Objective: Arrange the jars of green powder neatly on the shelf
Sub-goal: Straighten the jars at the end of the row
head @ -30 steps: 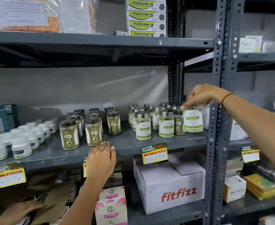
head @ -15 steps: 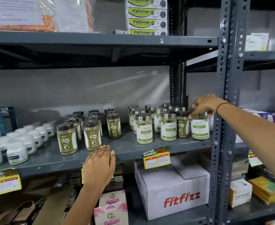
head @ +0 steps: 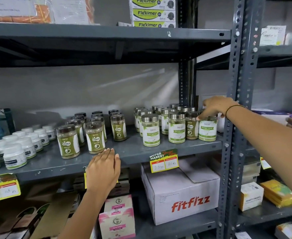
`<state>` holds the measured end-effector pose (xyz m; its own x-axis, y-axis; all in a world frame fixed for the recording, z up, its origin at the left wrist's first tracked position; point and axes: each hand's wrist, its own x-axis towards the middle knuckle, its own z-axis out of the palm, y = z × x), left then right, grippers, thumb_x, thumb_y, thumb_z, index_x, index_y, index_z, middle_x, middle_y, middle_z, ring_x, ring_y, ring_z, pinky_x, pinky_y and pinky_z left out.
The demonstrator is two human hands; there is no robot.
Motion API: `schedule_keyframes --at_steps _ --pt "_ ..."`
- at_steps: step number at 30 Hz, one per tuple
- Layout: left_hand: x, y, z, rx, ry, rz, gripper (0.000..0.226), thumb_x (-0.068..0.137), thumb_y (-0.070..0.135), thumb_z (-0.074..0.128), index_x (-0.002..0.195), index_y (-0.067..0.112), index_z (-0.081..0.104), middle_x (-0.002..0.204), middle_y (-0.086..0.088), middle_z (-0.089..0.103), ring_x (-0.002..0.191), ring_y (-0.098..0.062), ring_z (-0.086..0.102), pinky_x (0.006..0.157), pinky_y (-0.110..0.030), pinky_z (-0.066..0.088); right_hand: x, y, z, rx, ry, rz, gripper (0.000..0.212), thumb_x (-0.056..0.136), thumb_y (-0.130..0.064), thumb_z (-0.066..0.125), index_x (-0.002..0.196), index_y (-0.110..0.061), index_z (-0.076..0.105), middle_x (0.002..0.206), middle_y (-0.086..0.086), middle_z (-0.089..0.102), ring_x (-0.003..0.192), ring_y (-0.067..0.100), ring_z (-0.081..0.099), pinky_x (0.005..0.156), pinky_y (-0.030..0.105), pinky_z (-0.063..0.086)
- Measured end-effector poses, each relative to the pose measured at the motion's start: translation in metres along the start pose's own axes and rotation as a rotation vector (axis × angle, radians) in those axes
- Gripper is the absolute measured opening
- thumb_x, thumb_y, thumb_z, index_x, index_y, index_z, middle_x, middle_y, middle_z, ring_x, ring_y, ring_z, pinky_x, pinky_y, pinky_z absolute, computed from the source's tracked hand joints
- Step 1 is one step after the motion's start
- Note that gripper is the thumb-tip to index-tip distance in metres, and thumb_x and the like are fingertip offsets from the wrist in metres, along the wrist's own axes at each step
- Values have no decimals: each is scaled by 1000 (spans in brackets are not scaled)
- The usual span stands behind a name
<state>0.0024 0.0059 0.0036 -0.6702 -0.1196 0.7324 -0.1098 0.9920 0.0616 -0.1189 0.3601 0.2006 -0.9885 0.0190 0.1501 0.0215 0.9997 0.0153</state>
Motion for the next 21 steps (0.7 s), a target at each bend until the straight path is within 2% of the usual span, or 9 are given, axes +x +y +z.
schedule_keyframes --at_steps 3,6,10,17,21 --pt "0 1 -1 3 -5 -5 43 91 31 42 105 3 71 106 -14 71 100 -27 66 90 -39 48 -4 -6 -6 -114 95 -30 84 71 -69 67 138 -21 49 132 6 60 121 31 54 97 49 49" --pt "0 2 -2 3 -9 -8 44 92 31 41 106 3 70 106 -15 71 101 -28 66 91 -40 48 -4 -11 -12 -26 98 -126 83 76 -58 72 145 -22 44 142 7 55 129 32 50 102 46 45" --pt "0 2 0 1 -11 -16 46 92 33 38 107 3 70 107 -14 71 102 -28 65 91 -41 47 0 -19 -12 105 9 -229 73 83 -37 74 147 -18 43 150 7 47 135 28 46 107 40 40" --pt "0 1 1 -8 6 -15 46 92 34 38 109 4 69 110 -14 70 105 -27 64 91 -42 47 25 -26 2 147 -125 -248 69 82 -28 76 144 -17 46 149 6 46 134 27 45 111 44 37" --pt "-1 1 3 4 9 -23 47 92 35 38 110 5 69 111 -13 69 105 -27 64 92 -41 46 34 -23 2 268 -203 -245 66 83 -22 77 142 -15 48 145 7 47 130 28 45 103 44 41"
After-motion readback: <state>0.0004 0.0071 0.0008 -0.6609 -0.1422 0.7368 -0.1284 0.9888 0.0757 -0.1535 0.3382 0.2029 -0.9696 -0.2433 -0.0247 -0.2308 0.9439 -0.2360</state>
